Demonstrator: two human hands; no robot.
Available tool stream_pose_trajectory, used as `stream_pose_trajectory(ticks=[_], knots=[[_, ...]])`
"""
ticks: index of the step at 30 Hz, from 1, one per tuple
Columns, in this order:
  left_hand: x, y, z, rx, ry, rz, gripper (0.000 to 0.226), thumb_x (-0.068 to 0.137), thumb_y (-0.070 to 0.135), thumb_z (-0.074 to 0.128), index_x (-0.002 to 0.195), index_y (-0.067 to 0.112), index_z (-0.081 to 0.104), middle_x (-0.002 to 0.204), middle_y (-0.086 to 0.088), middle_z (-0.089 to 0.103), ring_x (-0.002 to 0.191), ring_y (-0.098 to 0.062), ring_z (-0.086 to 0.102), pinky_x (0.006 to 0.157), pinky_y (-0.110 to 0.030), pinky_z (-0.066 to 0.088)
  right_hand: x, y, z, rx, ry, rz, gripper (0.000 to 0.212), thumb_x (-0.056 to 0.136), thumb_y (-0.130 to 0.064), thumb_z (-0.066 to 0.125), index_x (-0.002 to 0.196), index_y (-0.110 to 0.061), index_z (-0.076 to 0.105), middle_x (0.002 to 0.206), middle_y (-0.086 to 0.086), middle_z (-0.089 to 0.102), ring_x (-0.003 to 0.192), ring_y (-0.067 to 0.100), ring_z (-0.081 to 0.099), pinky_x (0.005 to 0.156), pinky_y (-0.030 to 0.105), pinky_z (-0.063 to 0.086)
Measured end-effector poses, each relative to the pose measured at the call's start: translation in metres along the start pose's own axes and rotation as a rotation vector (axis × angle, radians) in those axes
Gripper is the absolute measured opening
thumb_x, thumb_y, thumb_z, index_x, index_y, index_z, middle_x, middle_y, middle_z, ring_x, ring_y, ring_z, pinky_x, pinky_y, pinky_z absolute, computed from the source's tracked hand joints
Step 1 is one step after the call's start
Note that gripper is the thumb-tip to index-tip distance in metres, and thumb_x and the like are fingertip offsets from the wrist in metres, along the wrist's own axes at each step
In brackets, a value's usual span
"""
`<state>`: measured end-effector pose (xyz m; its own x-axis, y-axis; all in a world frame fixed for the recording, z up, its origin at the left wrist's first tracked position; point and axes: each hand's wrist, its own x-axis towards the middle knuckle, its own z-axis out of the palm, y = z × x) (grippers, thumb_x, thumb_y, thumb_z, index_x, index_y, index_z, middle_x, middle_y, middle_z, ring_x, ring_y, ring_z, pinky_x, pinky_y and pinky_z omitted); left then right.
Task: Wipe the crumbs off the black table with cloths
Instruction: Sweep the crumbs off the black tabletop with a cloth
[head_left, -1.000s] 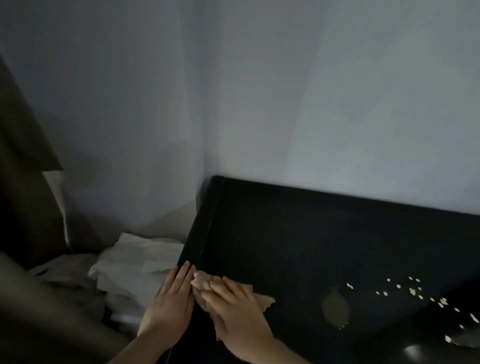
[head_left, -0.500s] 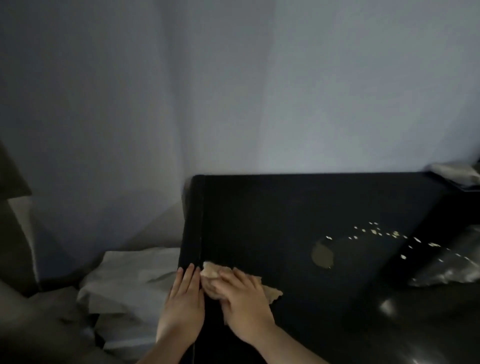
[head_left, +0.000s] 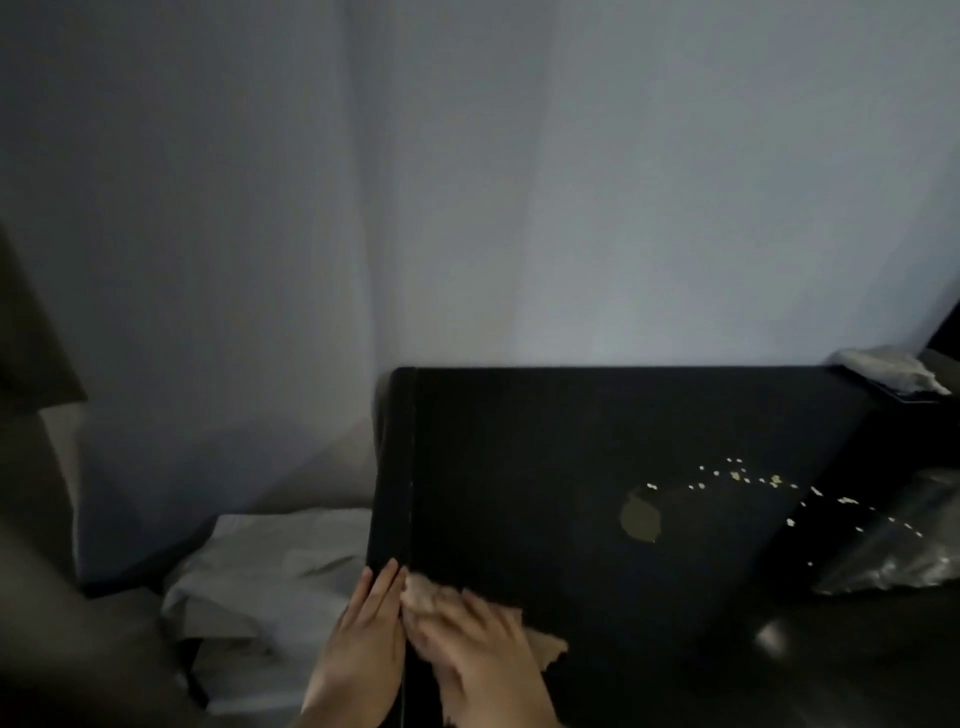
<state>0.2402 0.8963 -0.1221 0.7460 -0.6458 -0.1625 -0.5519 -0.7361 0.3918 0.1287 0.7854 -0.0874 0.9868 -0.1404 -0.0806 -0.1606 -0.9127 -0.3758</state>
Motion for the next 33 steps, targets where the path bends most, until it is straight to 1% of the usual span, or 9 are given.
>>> stream_pose_trajectory(ticks=[3,8,11,14,16,21,27,29,33], knots=[[0.0,-0.001,0.001,-0.011,0.031,-0.005,0.058,0.099,0.039,0.008,0.151,0.016,-0.001,0.159,0.003,-0.007,0.147,-0.015,-0.008,0.113,-0.018,0.0,-0.015,0.038,-0.003,-0.031,0.128,-0.168,0.042,0.096,-0.036,0.036,0.138,-0.043,0.033,0.15,-0.02,0.026,0.138,0.008,0.026,0.113,0.031,0.02],[-0.005,0.011,0.001,-0.05,0.053,-0.031,0.05,0.104,0.019,0.02,0.152,0.015,0.004,0.16,0.003,-0.005,0.146,-0.016,-0.009,0.117,-0.024,0.001,-0.024,0.065,-0.004,0.055,0.385,0.404,0.055,0.094,-0.028,0.046,0.144,-0.04,0.026,0.153,-0.011,0.025,0.14,0.017,0.025,0.114,0.039,0.02],[-0.003,0.007,0.007,-0.141,0.066,-0.044,0.05,0.104,0.015,0.025,0.151,0.013,0.008,0.16,0.001,-0.001,0.147,-0.017,-0.008,0.117,-0.024,0.001,-0.022,0.005,0.016,-0.023,0.4,0.157,0.065,0.078,-0.02,0.065,0.135,-0.04,0.041,0.147,-0.011,0.037,0.132,0.018,0.039,0.106,0.046,0.031],[-0.008,-0.001,0.014,-0.18,0.098,0.005,0.051,0.102,0.015,0.029,0.15,0.013,0.012,0.157,0.006,0.002,0.147,-0.017,-0.005,0.118,-0.025,0.004,-0.031,-0.008,0.014,-0.003,0.009,-0.017,0.052,0.092,-0.022,0.047,0.141,-0.034,0.032,0.154,-0.01,0.019,0.141,0.016,0.015,0.116,0.042,0.009],[-0.017,0.0,0.015,-0.255,0.103,-0.039,0.05,0.103,0.019,0.027,0.151,0.017,0.013,0.156,0.011,0.003,0.146,-0.013,-0.007,0.118,-0.026,0.006,-0.034,0.023,0.013,-0.052,0.233,-0.018,0.045,0.091,-0.025,0.04,0.134,-0.035,0.042,0.145,-0.01,0.038,0.136,0.019,0.033,0.111,0.044,0.027],[-0.034,0.002,0.021,-0.244,0.108,-0.063,0.052,0.104,0.029,0.024,0.152,0.021,0.007,0.158,0.012,-0.003,0.145,-0.009,-0.01,0.12,-0.032,0.008,-0.043,0.035,0.019,0.045,0.422,0.526,0.054,0.093,-0.029,0.045,0.144,-0.037,0.029,0.152,-0.008,0.028,0.139,0.02,0.027,0.114,0.041,0.02],[-0.05,-0.001,0.025,-0.446,0.131,-0.064,0.051,0.1,0.042,0.026,0.147,0.024,0.017,0.159,0.001,0.011,0.147,-0.014,0.001,0.12,-0.035,0.004,-0.055,-0.041,0.047,-0.019,0.294,0.086,0.055,0.095,-0.023,0.043,0.146,-0.029,0.024,0.154,-0.005,0.026,0.141,0.02,0.024,0.114,0.042,0.014],[-0.053,0.002,0.024,-0.376,0.091,-0.131,0.049,0.103,0.039,0.02,0.15,0.028,0.012,0.159,0.008,0.0,0.146,-0.011,-0.007,0.12,-0.037,0.002,-0.062,-0.006,0.032,-0.109,0.37,0.04,0.049,0.09,-0.023,0.043,0.137,-0.032,0.034,0.143,-0.005,0.044,0.131,0.022,0.041,0.106,0.042,0.032],[-0.064,0.027,0.022,0.03,0.177,-0.129,0.055,0.102,0.041,0.015,0.152,0.023,0.0,0.159,0.008,-0.009,0.145,-0.014,-0.016,0.118,-0.038,-0.003,-0.09,0.077,0.011,-0.112,0.502,0.493,0.047,0.089,-0.028,0.044,0.136,-0.03,0.04,0.137,-0.002,0.051,0.126,0.027,0.047,0.103,0.044,0.036]])
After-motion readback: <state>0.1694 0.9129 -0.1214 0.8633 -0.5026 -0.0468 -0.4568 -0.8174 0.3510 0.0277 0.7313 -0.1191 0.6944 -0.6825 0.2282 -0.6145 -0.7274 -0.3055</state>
